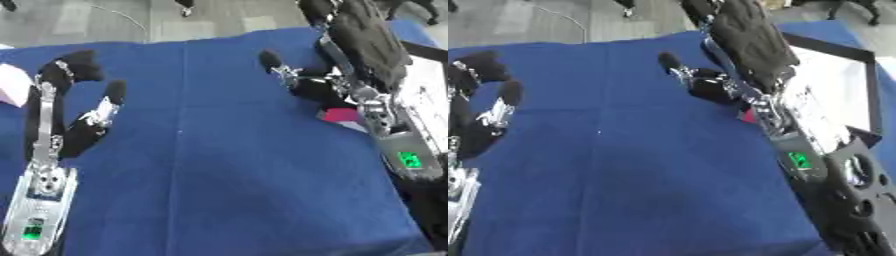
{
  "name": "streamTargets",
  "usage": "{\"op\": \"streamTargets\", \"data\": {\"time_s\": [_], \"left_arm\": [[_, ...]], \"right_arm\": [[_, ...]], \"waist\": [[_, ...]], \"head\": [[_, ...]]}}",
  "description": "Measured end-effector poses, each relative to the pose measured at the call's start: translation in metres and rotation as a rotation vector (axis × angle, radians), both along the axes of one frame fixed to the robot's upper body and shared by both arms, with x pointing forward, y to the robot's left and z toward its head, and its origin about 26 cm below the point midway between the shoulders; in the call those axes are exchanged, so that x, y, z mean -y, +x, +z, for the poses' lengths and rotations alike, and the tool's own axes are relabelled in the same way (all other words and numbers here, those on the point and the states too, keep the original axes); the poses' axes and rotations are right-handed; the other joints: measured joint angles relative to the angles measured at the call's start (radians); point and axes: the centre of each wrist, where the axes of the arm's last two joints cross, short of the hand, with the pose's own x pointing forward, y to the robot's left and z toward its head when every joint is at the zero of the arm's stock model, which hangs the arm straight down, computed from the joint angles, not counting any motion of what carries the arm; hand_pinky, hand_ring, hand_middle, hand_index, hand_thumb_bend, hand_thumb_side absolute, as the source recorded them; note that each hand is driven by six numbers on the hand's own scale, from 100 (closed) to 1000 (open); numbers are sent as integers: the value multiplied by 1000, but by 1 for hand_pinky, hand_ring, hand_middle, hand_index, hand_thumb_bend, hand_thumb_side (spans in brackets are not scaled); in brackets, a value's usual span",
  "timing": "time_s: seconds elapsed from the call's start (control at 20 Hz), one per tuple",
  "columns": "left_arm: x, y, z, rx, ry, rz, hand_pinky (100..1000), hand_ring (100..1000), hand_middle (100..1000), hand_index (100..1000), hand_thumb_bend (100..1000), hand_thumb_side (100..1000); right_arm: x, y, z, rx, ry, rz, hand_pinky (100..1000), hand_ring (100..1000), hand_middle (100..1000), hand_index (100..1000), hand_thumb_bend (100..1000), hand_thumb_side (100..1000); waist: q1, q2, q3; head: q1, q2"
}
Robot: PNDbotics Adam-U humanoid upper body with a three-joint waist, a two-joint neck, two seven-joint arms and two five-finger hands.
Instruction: Pick up the objects with one hand, pass them to the other hand, and then place them into the box on the other side of the table.
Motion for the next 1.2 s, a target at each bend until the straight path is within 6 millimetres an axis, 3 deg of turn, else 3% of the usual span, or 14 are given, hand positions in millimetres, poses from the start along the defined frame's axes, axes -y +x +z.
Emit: {"op": "streamTargets", "data": {"time_s": [0.2,0.4,0.55,0.6,0.95,1.2], "left_arm": [[-39,-6,21,33,186,102,733,572,576,781,589,544],[-94,-30,43,-2,507,218,777,618,624,822,631,517],[-122,-45,58,-63,761,247,796,653,663,848,666,524],[-128,-49,61,-96,837,248,809,675,684,857,701,486],[-165,-56,63,-536,1239,216,837,723,720,870,779,373],[-191,-45,48,-815,1316,200,830,713,704,855,677,234]], "right_arm": [[0,0,0,-11,-1,3,826,969,973,1000,310,100],[2,0,-1,-22,-29,-2,825,959,967,1000,281,100],[4,0,-3,-38,-55,-10,823,955,965,1000,269,100],[5,0,-3,-41,-63,-12,826,953,965,1000,251,100],[7,-1,-9,-77,-100,-22,827,949,961,1000,200,100],[7,-2,-10,-89,-107,-22,825,948,958,1000,174,100]], "waist": [[23,0,1],[46,0,1],[64,-1,8],[67,-2,9],[74,-12,20],[74,-13,18]], "head": [[-12,0],[-20,0],[-35,0],[-40,0],[-73,0],[-77,0]]}}
